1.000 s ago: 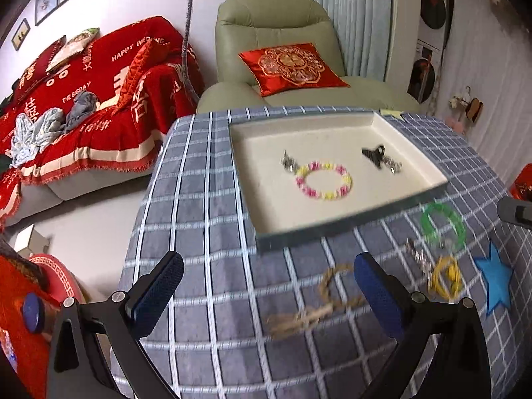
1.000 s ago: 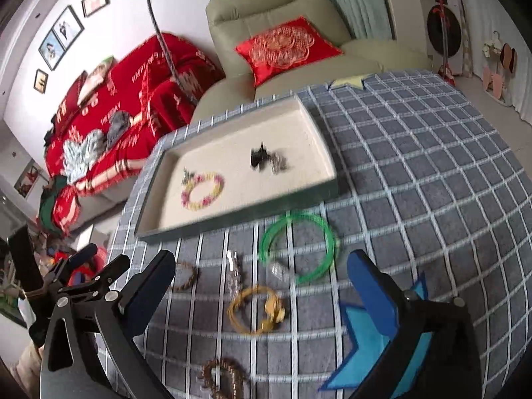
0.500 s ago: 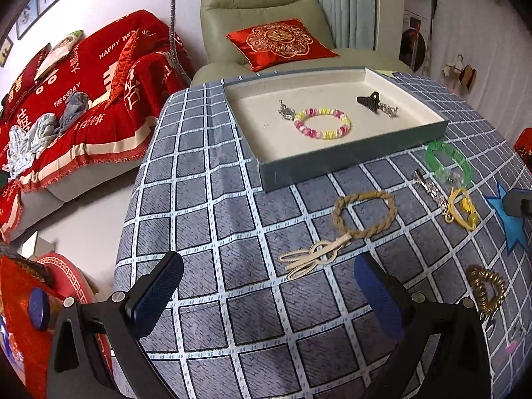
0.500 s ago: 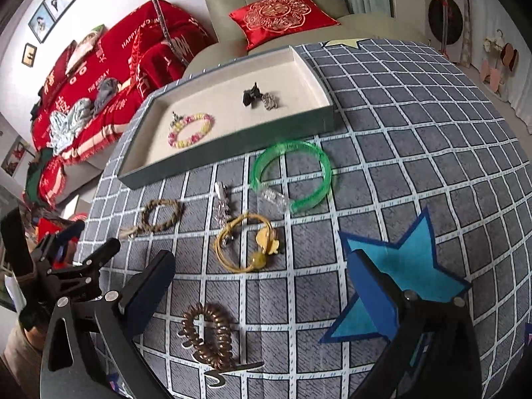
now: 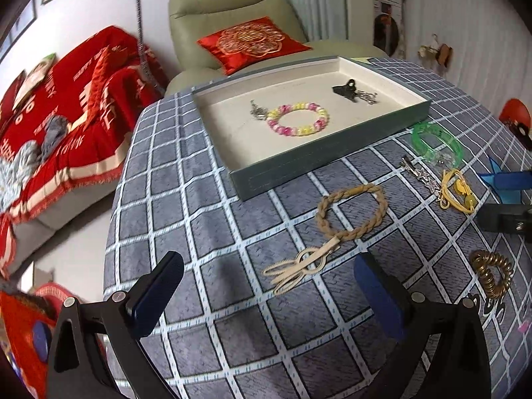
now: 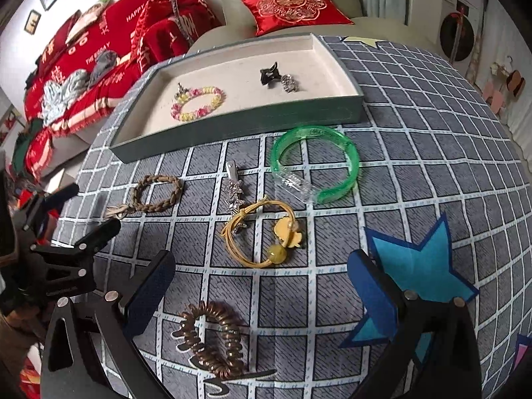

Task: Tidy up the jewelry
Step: 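Move the left tool to the beige tassel while the right tool approaches the yellow cord bracelet, then close the left tool on the beige tassel while the right tool grips the yellow cord bracelet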

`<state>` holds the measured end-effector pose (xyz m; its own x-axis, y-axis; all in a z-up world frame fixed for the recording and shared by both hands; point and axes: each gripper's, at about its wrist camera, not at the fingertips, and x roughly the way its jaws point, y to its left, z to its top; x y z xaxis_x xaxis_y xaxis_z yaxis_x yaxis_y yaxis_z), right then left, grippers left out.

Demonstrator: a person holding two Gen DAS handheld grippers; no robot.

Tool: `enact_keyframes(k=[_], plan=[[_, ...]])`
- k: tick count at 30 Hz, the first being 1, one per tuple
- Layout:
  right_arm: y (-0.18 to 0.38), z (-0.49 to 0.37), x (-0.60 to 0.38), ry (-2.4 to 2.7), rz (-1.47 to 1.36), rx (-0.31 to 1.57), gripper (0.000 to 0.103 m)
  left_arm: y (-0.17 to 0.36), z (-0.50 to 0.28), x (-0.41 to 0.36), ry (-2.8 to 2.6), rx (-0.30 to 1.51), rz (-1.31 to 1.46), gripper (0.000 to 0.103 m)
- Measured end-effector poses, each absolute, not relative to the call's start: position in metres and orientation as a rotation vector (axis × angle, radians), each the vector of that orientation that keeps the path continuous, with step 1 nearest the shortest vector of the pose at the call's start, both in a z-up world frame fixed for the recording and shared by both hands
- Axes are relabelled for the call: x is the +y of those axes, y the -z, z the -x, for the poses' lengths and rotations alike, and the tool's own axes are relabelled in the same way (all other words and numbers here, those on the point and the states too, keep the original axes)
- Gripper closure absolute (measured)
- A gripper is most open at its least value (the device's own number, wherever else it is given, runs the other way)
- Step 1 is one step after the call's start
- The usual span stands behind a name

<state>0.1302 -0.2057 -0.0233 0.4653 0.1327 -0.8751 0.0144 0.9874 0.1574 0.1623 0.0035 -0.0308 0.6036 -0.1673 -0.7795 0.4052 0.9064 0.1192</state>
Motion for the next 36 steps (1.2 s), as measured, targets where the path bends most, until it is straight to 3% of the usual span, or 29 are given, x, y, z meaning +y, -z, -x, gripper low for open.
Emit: enact_keyframes(k=[8,14,16,21,23,26,27,31,34,36], plan=[[0.039,-0.144,-0.198,-0.039,-0.120,1.118,0.001,0.036,-0.172,-0.006,0.406,0.872,-0.329,0.000],[0.041,-0.146,-0.189,-0.012,-0.045,1.107,0.007,0.041,-0.178,-0.005,0.447,0.914,-0.298,0.011],[0.040,-0.146,-0.185,-0.003,-0.009,1.101,0.015,0.040,-0.176,-0.006,0.473,0.918,-0.293,0.019],[0.035,-0.144,-0.180,-0.014,0.015,1.089,0.046,0.039,-0.172,-0.007,0.520,0.935,-0.281,0.031],[0.034,-0.142,-0.180,-0.018,0.013,1.090,0.055,0.038,-0.170,-0.008,0.542,0.941,-0.273,0.041],[0.032,-0.141,-0.180,-0.011,0.011,1.092,0.073,0.037,-0.164,-0.012,0.554,0.935,-0.298,0.063],[0.032,-0.140,-0.181,-0.009,0.005,1.095,0.080,0.036,-0.162,-0.013,0.552,0.933,-0.304,0.064],[0.029,-0.136,-0.190,-0.017,-0.048,1.091,0.085,0.036,-0.157,-0.013,0.525,0.922,-0.296,0.065],[0.024,-0.130,-0.198,-0.040,-0.096,1.074,0.085,0.033,-0.155,-0.007,0.516,0.931,-0.240,0.077],[0.018,-0.125,-0.204,-0.063,-0.127,1.057,0.085,0.030,-0.154,-0.003,0.511,0.935,-0.204,0.077]])
